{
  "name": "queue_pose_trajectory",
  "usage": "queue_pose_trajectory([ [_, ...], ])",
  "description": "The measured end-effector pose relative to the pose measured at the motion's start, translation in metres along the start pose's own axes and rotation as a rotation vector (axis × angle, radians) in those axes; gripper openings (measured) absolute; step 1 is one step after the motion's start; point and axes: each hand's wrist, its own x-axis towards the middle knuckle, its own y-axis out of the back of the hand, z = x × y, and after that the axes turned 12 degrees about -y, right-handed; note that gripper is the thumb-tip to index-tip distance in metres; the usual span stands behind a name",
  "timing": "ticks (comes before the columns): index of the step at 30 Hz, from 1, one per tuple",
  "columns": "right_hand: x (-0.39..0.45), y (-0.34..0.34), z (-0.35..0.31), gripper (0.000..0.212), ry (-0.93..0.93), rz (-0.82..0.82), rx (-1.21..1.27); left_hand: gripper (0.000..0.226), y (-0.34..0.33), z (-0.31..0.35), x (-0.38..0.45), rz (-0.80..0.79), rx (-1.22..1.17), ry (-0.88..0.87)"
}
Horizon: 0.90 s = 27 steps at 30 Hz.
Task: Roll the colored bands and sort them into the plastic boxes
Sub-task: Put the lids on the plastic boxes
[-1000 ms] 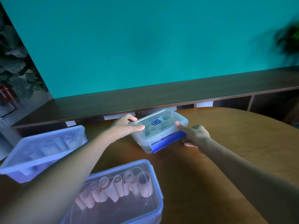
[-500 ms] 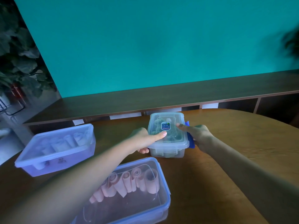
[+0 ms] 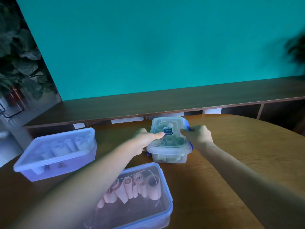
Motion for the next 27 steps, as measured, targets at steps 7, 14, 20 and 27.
queue_pose_trajectory([
  [7, -0.002, -0.003, -0.007, 0.038, 0.051, 0.057, -0.08, 0.06, -0.001, 0.002, -0.001, 0.104, 0.127, -0.044],
  [14, 0.0, -0.004, -0.005, 0.042, 0.06, 0.057, -0.09, 0.051, -0.003, 0.007, -0.007, 0.105, 0.35, -0.131],
  [20, 0.0, -0.007, 0.004, 0.036, 0.121, 0.007, -0.028, 0.052, 0.001, 0.008, -0.013, 0.07, 0.443, -0.168],
  [27, -0.007, -0.023, 0.007, 0.034, 0.121, -0.263, 0.153, 0.066, 0.04, 0.004, -0.039, 0.079, 0.637, -0.292],
])
